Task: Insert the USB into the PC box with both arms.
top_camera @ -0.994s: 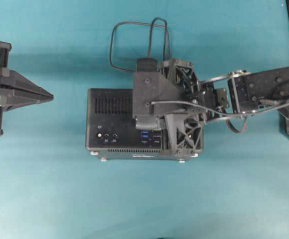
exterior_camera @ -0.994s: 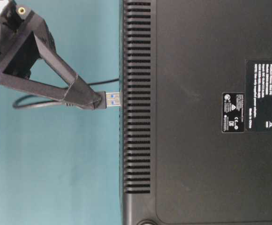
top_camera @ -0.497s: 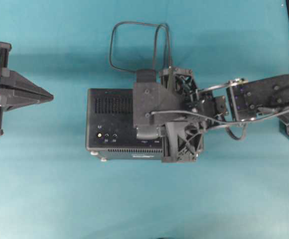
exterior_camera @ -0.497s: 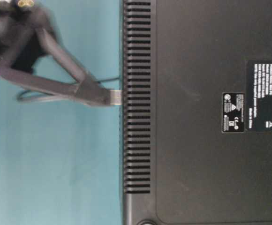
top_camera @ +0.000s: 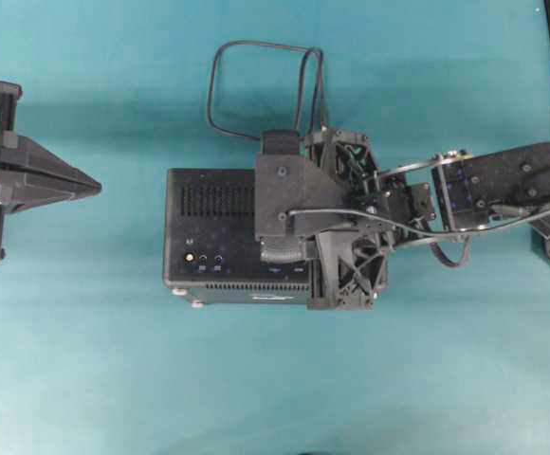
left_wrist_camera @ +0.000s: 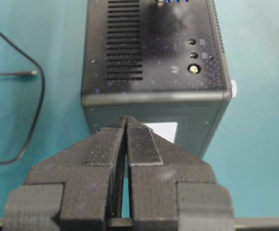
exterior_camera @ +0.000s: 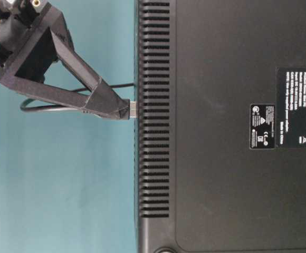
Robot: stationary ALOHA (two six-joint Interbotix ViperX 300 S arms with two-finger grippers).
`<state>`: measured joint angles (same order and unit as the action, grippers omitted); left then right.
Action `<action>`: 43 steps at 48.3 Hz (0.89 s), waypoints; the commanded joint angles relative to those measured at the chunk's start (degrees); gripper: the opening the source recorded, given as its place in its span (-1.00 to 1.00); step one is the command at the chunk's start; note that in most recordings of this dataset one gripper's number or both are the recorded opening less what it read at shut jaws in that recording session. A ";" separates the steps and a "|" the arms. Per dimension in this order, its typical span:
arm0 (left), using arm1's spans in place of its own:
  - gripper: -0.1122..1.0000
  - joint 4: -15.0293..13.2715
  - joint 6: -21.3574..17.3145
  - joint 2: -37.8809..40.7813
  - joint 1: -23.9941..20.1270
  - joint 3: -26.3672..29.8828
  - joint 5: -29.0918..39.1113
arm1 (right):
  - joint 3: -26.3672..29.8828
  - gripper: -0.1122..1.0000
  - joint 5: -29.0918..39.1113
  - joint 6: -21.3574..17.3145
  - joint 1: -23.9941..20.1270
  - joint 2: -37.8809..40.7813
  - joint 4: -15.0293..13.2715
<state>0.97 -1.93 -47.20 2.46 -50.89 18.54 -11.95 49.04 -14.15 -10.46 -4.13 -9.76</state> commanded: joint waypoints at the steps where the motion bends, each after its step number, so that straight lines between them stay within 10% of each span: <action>1: -0.80 0.09 -0.09 0.00 0.09 0.70 -0.62 | 0.09 -0.62 -0.44 -0.79 -1.49 -0.26 0.35; 43: -0.80 0.09 0.18 0.00 0.18 0.35 -2.02 | 1.49 -0.22 -0.88 -0.79 -2.20 0.09 0.00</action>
<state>0.97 -1.67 -47.20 2.55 -51.24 17.67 -11.43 48.43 -14.33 -11.07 -3.34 -9.84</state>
